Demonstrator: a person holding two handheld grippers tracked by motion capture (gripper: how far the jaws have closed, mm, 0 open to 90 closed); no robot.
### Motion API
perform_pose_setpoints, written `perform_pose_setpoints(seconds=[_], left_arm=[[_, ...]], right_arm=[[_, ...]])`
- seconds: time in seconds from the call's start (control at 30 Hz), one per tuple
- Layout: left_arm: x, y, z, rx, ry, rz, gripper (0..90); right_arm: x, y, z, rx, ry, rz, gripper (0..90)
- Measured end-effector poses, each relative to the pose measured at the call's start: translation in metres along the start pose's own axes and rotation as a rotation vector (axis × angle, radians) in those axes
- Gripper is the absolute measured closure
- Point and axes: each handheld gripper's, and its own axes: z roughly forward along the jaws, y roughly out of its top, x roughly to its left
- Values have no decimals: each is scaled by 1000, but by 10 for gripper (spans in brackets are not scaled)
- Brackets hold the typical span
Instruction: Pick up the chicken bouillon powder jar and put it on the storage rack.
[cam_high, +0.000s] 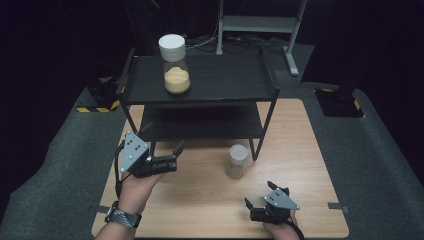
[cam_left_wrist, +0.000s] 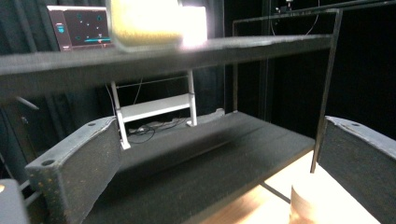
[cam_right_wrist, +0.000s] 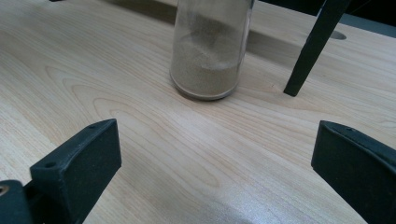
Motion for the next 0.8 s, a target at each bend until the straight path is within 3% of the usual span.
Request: perform_pose_setpoints(seconds=[0.37, 0.8], left_arm=[[-5, -37, -11, 41, -8, -19, 4], [-13, -80, -17, 105, -12, -7, 4]], right_arm=[[1, 0, 0, 1, -2, -3, 6], [2, 1, 0, 3, -3, -9, 10]])
